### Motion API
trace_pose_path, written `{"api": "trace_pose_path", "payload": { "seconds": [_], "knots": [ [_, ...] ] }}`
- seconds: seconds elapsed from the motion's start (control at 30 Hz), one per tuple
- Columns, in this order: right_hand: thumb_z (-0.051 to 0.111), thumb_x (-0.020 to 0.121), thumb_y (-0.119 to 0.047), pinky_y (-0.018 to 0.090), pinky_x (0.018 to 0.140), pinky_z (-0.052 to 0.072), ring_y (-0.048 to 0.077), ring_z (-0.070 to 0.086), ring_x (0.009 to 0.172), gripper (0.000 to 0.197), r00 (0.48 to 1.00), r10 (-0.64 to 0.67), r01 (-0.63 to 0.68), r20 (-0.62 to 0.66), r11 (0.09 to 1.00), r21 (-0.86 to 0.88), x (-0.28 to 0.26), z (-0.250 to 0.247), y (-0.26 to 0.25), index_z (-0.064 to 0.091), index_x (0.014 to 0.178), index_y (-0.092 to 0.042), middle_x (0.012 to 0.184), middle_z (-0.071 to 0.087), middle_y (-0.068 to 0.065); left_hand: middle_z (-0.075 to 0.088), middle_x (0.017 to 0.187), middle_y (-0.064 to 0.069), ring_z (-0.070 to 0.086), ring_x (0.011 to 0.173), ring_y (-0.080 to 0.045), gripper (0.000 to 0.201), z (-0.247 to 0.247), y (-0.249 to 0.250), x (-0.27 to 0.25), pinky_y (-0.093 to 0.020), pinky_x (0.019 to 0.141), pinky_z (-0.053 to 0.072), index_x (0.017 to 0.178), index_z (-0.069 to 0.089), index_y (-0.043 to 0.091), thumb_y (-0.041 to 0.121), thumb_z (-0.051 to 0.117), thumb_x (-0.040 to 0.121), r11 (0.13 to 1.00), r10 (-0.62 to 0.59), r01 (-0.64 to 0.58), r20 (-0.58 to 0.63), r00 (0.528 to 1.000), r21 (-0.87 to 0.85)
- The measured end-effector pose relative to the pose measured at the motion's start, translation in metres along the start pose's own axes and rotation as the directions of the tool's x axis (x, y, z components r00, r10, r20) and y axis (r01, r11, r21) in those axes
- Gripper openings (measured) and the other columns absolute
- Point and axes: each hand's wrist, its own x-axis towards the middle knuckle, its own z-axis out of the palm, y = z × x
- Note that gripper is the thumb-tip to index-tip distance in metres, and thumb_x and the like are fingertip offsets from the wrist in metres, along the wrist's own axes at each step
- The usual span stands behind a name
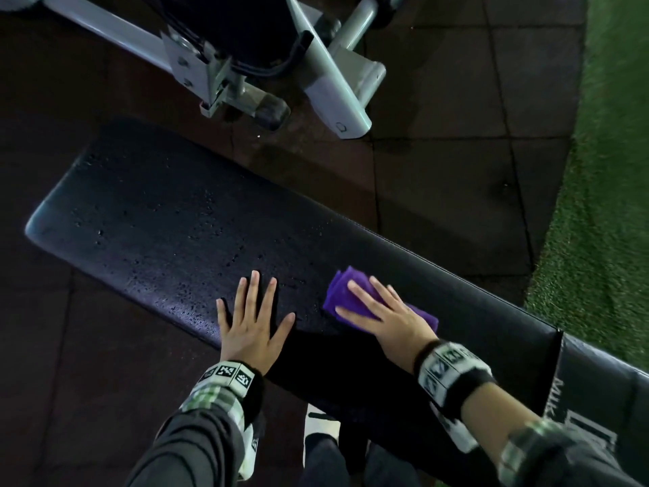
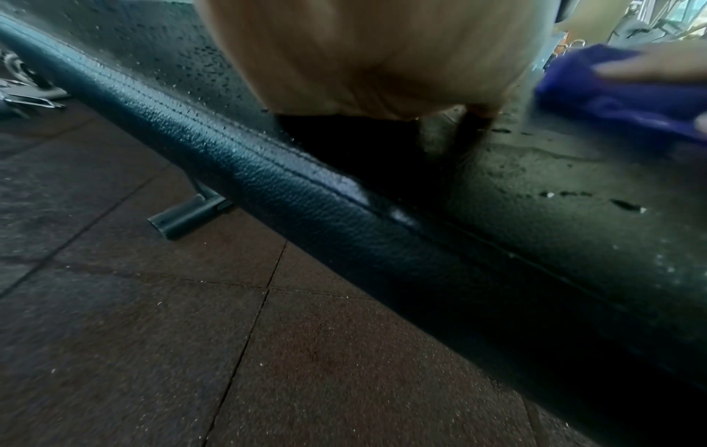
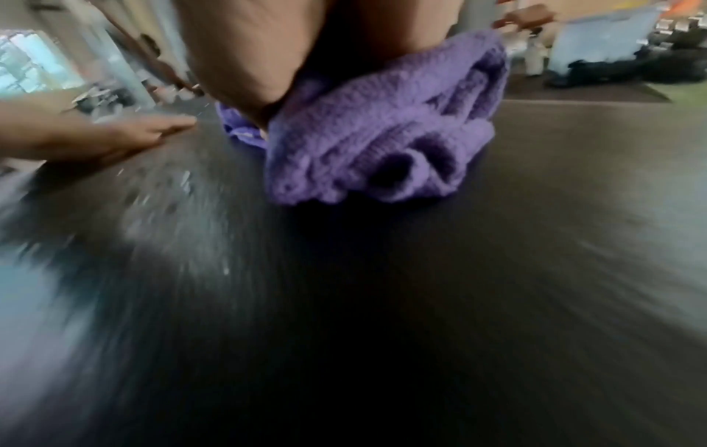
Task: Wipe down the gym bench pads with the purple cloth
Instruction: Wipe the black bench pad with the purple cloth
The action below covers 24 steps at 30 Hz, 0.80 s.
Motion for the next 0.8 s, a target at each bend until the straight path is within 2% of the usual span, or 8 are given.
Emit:
{"api": "trace_pose_path", "payload": {
  "seconds": [0.07,0.23,0.3,0.4,0.5,0.67,0.73,0.8],
  "knots": [
    [0.038,0.078,-0.029,0.048,0.102,0.03,0.036,0.03,0.135,0.069,1.0,0.002,-0.002,0.031,1.0,0.001,-0.035,0.007,0.009,0.022,0.144,-0.041,0.153,0.022,0.001,-0.013,0.161,0.009,-0.017,0.146,-0.01,0.076,0.0,-0.001,0.0,-0.051,0.116,-0.012,0.151,-0.006,0.039,0.077,0.0,0.086,1.0,0.005,-0.005,0.012,1.0,0.016],
    [0.04,0.073,-0.006,0.056,0.102,0.037,0.044,0.022,0.136,0.084,0.962,0.259,-0.27,0.093,0.951,0.151,-0.059,0.007,0.048,0.013,0.146,-0.037,0.154,0.018,0.007,-0.014,0.16,0.009,-0.016,0.146,-0.011,0.076,-0.001,-0.001,0.0,-0.05,0.116,-0.013,0.152,-0.005,0.038,0.076,0.002,0.087,1.0,0.003,-0.003,0.013,1.0,0.012],
    [0.039,0.079,-0.001,0.055,0.11,0.027,0.042,0.008,0.141,0.087,0.933,0.345,-0.359,0.107,0.914,0.188,-0.036,-0.003,0.061,0.0,0.146,-0.04,0.157,0.009,0.006,-0.009,0.161,0.008,-0.012,0.147,-0.012,0.075,-0.001,0.0,-0.001,-0.05,0.115,-0.012,0.153,-0.001,0.038,0.075,0.006,0.088,1.0,0.0,0.0,0.003,1.0,0.006],
    [0.041,0.085,0.001,0.052,0.115,0.013,0.041,-0.001,0.141,0.083,0.89,0.452,-0.449,0.06,0.846,0.286,0.01,-0.02,0.057,0.002,0.147,-0.039,0.157,-0.008,-0.001,-0.015,0.16,0.011,-0.017,0.146,-0.01,0.073,-0.002,0.001,-0.001,-0.048,0.115,-0.016,0.15,-0.01,0.042,0.075,0.003,0.087,1.0,-0.003,0.003,0.01,1.0,0.017],
    [0.044,0.08,0.002,0.055,0.113,0.009,0.045,-0.001,0.14,0.088,0.932,0.363,-0.348,0.002,0.893,0.285,0.037,-0.032,0.028,0.002,0.146,-0.04,0.157,-0.007,-0.001,-0.014,0.16,0.012,-0.017,0.146,-0.009,0.073,-0.002,0.0,-0.001,-0.047,0.115,-0.017,0.15,-0.01,0.043,0.076,0.002,0.087,1.0,-0.009,0.009,0.014,1.0,0.012],
    [0.067,0.071,-0.022,0.049,0.103,0.025,0.042,0.032,0.133,0.091,0.998,0.064,-0.064,-0.005,0.995,0.075,-0.006,0.0,-0.015,0.018,0.145,-0.04,0.153,0.02,0.003,-0.017,0.159,0.014,-0.02,0.145,-0.006,0.076,-0.005,0.001,0.001,-0.043,0.113,-0.021,0.15,-0.007,0.041,0.077,0.005,0.084,1.0,-0.015,0.015,0.037,0.999,0.002],
    [0.064,0.074,-0.032,0.046,0.102,0.031,0.039,0.031,0.134,0.086,0.998,0.051,-0.053,0.039,0.998,0.047,-0.04,0.014,-0.014,0.016,0.145,-0.042,0.154,0.02,0.001,-0.02,0.157,0.016,-0.021,0.144,-0.004,0.074,-0.009,-0.001,0.0,-0.041,0.113,-0.023,0.149,-0.008,0.043,0.074,0.011,0.085,1.0,0.011,-0.01,0.038,0.999,-0.021],
    [0.052,0.077,-0.028,0.048,0.102,0.035,0.038,0.029,0.135,0.079,0.995,0.089,-0.091,0.035,0.993,0.075,-0.071,0.02,-0.005,0.016,0.145,-0.043,0.155,0.017,-0.001,-0.022,0.157,0.018,-0.02,0.143,-0.002,0.07,-0.015,-0.006,-0.001,-0.041,0.116,-0.018,0.148,-0.009,0.047,0.072,0.013,0.086,0.999,0.044,-0.044,0.039,0.998,-0.013]
  ]
}}
